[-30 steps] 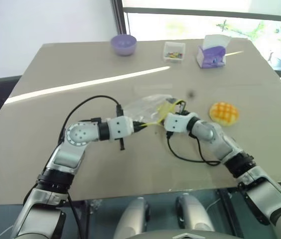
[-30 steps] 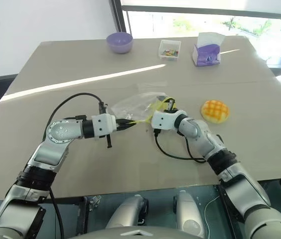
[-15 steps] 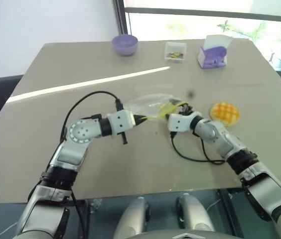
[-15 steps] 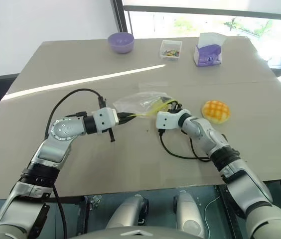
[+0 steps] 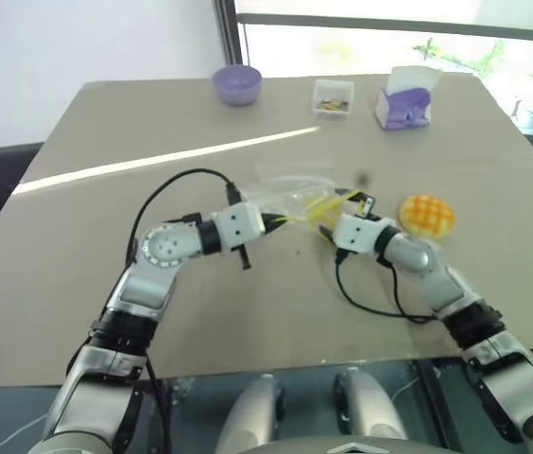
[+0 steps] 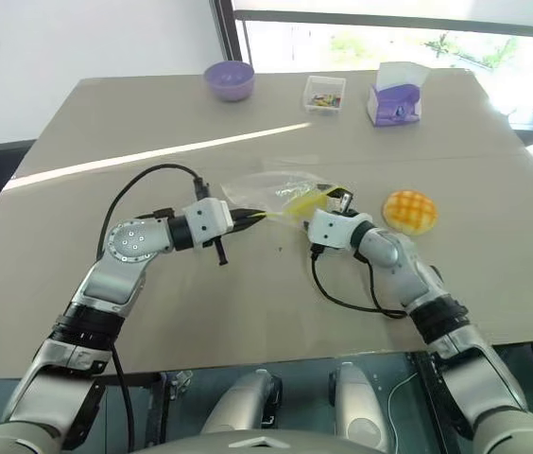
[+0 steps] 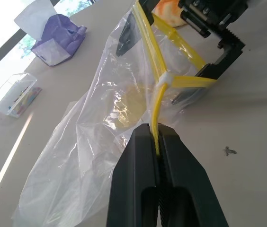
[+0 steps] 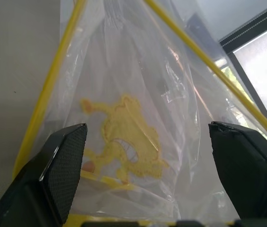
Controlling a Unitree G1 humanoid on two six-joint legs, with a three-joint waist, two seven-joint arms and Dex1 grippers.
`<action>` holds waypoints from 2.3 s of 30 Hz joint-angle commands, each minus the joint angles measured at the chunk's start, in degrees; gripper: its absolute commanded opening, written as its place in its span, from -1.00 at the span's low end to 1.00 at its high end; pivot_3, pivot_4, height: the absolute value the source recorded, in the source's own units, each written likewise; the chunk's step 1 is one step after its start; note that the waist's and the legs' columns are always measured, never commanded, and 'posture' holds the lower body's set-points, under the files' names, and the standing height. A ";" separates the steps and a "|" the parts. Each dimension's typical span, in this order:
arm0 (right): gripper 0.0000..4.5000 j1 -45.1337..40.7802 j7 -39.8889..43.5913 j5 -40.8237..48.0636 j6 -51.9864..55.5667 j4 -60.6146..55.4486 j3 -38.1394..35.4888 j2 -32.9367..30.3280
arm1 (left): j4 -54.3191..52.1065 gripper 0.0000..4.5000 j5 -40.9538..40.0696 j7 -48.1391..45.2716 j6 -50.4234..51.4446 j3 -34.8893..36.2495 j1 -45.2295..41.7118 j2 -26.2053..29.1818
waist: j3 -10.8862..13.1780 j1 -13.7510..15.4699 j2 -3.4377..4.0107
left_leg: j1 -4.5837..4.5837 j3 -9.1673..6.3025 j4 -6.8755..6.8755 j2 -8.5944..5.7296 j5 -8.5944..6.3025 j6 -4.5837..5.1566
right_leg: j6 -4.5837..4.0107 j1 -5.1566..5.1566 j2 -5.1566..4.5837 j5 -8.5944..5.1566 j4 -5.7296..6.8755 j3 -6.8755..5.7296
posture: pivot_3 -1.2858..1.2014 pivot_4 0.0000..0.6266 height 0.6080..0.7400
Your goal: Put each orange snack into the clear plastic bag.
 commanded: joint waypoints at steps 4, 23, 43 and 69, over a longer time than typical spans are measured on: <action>0.99 7.42 7.12 23.21 16.65 -19.12 -15.72 -2.52 | 0.99 -1.00 -1.63 1.97 2.35 2.39 -2.68 -1.13 | 0.00 0.28 0.00 | 0.00 -0.01 0.00 0.01 -0.01 0.01 | 0.00 0.01 0.00 0.00 -0.01 0.00 | 0.03 -0.52 1.00; 0.36 9.16 -6.06 13.72 32.41 -0.76 -18.46 -2.81 | 1.23 -1.00 -5.34 0.58 5.76 3.49 -4.20 -3.33 | -0.08 0.11 -0.10 | 0.85 0.00 -0.02 0.03 -0.04 0.07 | 0.02 1.00 -0.01 -0.02 -0.20 -0.06 | 0.03 -0.52 1.00; -0.98 5.76 5.45 35.97 39.94 -28.44 -18.50 -0.84 | -2.85 -1.00 -7.38 -0.89 7.14 3.39 -3.16 -2.10 | 0.05 0.10 0.07 | 0.67 -0.10 -0.05 0.05 -0.06 0.10 | 0.04 0.89 -0.01 -0.02 -0.34 -0.16 | 0.03 -0.52 1.00; -0.98 -1.62 16.07 28.30 38.51 -17.92 -9.43 -7.85 | -6.14 -1.00 -3.63 -8.66 -6.36 -3.84 1.66 -0.70 | 0.06 1.10 0.08 | 0.52 -0.13 -0.16 0.07 -0.10 0.16 | 0.03 0.87 -0.06 -0.01 -0.72 -0.26 | 0.03 -0.52 1.00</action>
